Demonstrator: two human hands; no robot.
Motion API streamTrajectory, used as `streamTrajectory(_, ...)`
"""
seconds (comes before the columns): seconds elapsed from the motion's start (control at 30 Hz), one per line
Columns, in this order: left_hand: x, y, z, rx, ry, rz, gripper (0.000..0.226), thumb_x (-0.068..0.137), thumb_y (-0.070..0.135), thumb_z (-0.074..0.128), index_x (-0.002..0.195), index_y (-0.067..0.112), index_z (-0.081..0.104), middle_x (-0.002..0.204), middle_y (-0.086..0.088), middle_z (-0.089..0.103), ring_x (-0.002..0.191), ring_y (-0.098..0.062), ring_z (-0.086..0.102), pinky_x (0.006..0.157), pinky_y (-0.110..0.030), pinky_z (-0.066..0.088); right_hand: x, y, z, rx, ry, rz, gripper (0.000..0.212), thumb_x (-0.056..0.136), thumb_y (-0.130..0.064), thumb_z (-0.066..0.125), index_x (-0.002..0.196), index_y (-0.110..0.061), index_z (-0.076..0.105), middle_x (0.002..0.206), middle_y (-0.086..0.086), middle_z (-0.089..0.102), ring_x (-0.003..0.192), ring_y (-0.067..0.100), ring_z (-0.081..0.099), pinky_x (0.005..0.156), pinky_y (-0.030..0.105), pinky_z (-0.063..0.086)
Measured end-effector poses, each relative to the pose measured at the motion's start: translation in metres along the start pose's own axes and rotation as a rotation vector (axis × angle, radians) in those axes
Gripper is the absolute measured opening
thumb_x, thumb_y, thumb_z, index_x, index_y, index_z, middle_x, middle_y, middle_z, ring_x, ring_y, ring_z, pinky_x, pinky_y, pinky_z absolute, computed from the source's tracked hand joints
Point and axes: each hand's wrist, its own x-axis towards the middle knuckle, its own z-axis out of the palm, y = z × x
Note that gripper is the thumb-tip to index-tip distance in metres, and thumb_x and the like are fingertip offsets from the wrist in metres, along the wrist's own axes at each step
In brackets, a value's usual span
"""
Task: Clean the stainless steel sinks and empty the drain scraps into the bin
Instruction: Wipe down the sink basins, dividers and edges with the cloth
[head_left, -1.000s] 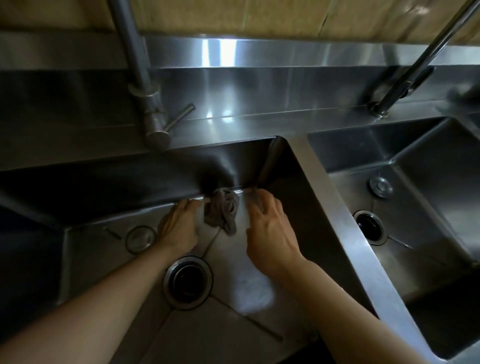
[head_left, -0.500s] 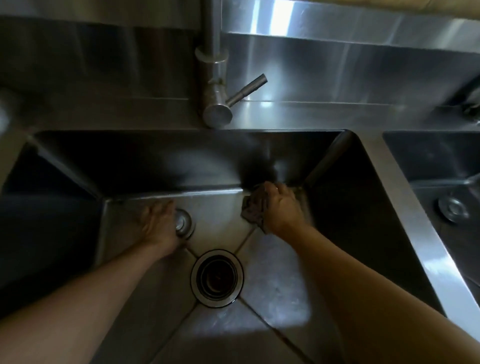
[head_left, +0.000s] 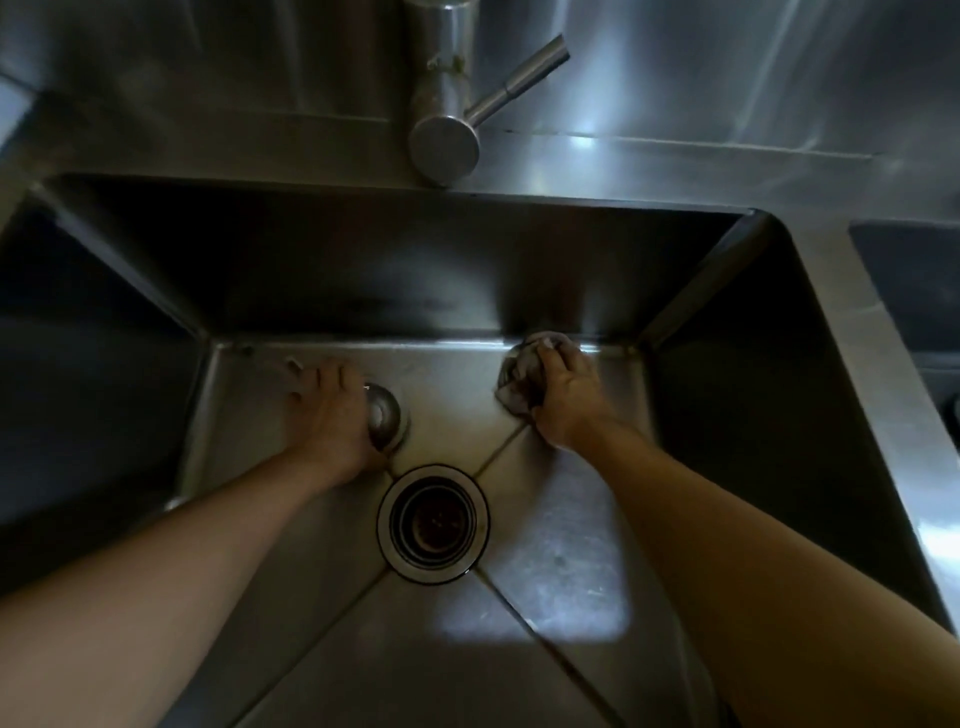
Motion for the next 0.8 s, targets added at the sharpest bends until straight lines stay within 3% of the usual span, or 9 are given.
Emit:
streamTrajectory(0.07, -0.017, 0.005, 0.003, 0.052, 0.059, 0.196, 0.075, 0.058, 0.032, 0.084, 0.118, 0.011, 0.044, 0.124, -0.011, 0.043, 0.115, -0.032, 0.040, 0.086, -0.042, 0.041, -0.002, 0.001, 0.000, -0.031, -0.018, 0.005, 0.089, 0.084, -0.020, 0.061, 0.153, -0.020, 0.005, 0.158, 0.009, -0.003, 0.146, 0.029, 0.000, 0.119, 0.037, 0.016)
streamTrajectory(0.17, -0.042, 0.006, 0.010, 0.145, 0.176, 0.590, 0.059, 0.047, 0.024, 0.083, 0.098, 0.012, 0.054, 0.095, -0.008, 0.052, 0.083, -0.026, 0.047, 0.061, -0.035, 0.044, -0.007, 0.001, -0.003, -0.051, -0.045, 0.009, 0.088, 0.085, -0.021, 0.060, 0.153, -0.020, 0.003, 0.159, 0.010, -0.005, 0.146, 0.030, -0.001, 0.119, 0.037, 0.015)
streamTrajectory(0.27, -0.065, 0.013, 0.006, 0.372, 0.302, 0.877, 0.020, 0.074, 0.022, 0.059, 0.090, 0.012, 0.065, 0.087, -0.007, 0.055, 0.075, -0.024, 0.042, 0.055, -0.032, 0.041, -0.011, -0.003, -0.008, -0.059, -0.086, 0.022, 0.088, 0.088, -0.022, 0.058, 0.153, -0.020, 0.000, 0.159, 0.009, -0.007, 0.145, 0.032, 0.003, 0.119, 0.037, 0.016)
streamTrajectory(0.33, -0.071, 0.021, -0.004, 0.391, 0.342, 0.889, 0.042, 0.081, 0.017, 0.028, 0.087, 0.010, 0.069, 0.082, -0.007, 0.058, 0.070, -0.023, 0.047, 0.053, -0.031, 0.039, -0.008, -0.003, -0.012, -0.056, -0.090, 0.034, 0.083, 0.089, -0.025, 0.056, 0.153, -0.019, 0.004, 0.159, 0.010, -0.003, 0.145, 0.032, 0.007, 0.118, 0.038, 0.018)
streamTrajectory(0.43, -0.076, 0.027, -0.013, 0.434, 0.346, 0.888, 0.051, 0.080, 0.013, 0.019, 0.086, 0.010, 0.070, 0.081, -0.006, 0.057, 0.068, -0.022, 0.048, 0.052, -0.031, 0.037, -0.006, -0.005, -0.014, -0.052, -0.058, 0.030, 0.070, 0.091, -0.026, 0.053, 0.151, -0.018, 0.017, 0.156, 0.014, 0.012, 0.141, 0.034, 0.017, 0.116, 0.042, 0.022)
streamTrajectory(0.53, -0.078, 0.029, -0.012, 0.430, 0.347, 0.886, 0.047, 0.083, 0.013, 0.022, 0.087, 0.011, 0.069, 0.082, -0.006, 0.056, 0.069, -0.022, 0.046, 0.053, -0.031, 0.037, -0.008, -0.006, -0.014, -0.037, -0.033, 0.050, 0.066, 0.091, -0.028, 0.053, 0.149, -0.017, 0.023, 0.153, 0.014, 0.017, 0.139, 0.034, 0.021, 0.115, 0.039, 0.022)
streamTrajectory(0.67, -0.078, 0.032, -0.010, 0.460, 0.316, 0.900, 0.043, 0.074, 0.004, 0.031, 0.095, 0.011, 0.067, 0.089, -0.006, 0.055, 0.074, -0.022, 0.040, 0.056, -0.031, 0.037, -0.007, -0.001, -0.014, -0.041, 0.020, -0.016, 0.068, 0.086, -0.014, 0.057, 0.146, -0.009, 0.026, 0.148, 0.018, 0.028, 0.135, 0.033, 0.027, 0.112, 0.035, 0.027)
streamTrajectory(0.8, -0.072, 0.031, -0.009, 0.441, 0.304, 0.925, 0.020, 0.072, 0.020, 0.064, 0.091, 0.012, 0.067, 0.086, -0.004, 0.053, 0.074, -0.021, 0.036, 0.058, -0.030, 0.033, -0.011, 0.007, -0.017, -0.060, 0.108, 0.027, 0.050, 0.095, -0.011, 0.042, 0.143, -0.006, 0.030, 0.143, 0.021, 0.036, 0.130, 0.036, 0.031, 0.108, 0.035, 0.026)
